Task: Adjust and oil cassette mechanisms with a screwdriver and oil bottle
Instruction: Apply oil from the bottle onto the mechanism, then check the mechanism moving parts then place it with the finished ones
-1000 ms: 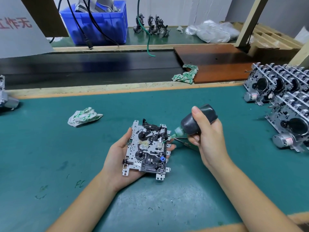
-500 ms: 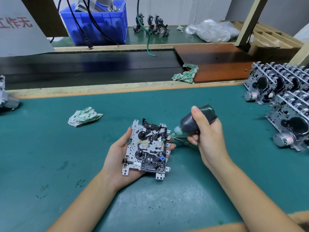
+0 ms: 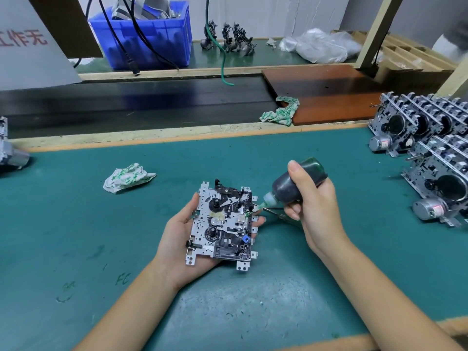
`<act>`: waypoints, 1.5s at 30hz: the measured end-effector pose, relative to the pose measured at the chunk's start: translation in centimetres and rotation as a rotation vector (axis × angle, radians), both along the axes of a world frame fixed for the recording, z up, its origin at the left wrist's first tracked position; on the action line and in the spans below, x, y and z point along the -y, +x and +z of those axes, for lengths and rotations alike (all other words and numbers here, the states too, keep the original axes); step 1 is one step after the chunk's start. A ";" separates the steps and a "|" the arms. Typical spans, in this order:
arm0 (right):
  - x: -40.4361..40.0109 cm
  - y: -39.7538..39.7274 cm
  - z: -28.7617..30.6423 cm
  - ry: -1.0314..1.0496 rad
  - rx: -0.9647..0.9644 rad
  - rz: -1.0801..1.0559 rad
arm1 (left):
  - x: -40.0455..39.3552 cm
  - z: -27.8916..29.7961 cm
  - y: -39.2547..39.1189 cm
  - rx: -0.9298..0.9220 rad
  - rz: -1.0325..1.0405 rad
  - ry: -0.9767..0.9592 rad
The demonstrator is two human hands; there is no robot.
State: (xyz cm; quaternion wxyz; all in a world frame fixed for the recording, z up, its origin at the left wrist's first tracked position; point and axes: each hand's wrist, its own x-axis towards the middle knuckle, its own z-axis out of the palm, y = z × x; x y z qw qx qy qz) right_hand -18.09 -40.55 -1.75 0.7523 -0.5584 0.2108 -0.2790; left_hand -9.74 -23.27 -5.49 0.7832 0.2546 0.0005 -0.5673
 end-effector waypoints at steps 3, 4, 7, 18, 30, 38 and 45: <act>-0.1 0.1 -0.1 0.016 0.010 0.008 | -0.1 -0.1 0.0 0.003 0.004 0.005; -0.1 0.0 0.0 0.031 0.021 0.005 | -0.1 -0.1 0.0 0.003 0.004 0.005; 0.2 0.0 0.0 0.094 0.078 -0.016 | -0.1 -0.2 0.0 0.018 -0.006 0.004; 1.5 0.2 -0.8 0.039 0.030 -0.119 | 0.1 -0.1 0.0 0.019 -0.007 0.013; 2.6 0.7 -2.8 -0.549 -0.200 -0.124 | -0.3 0.7 -0.6 0.122 -0.111 -0.119; 2.3 0.6 -3.1 -0.585 -0.259 -0.161 | -0.5 0.6 -0.5 0.118 -0.156 -0.197; 2.0 -0.8 -1.8 -0.904 0.086 -0.382 | -0.5 0.4 -0.2 0.195 -0.189 -0.148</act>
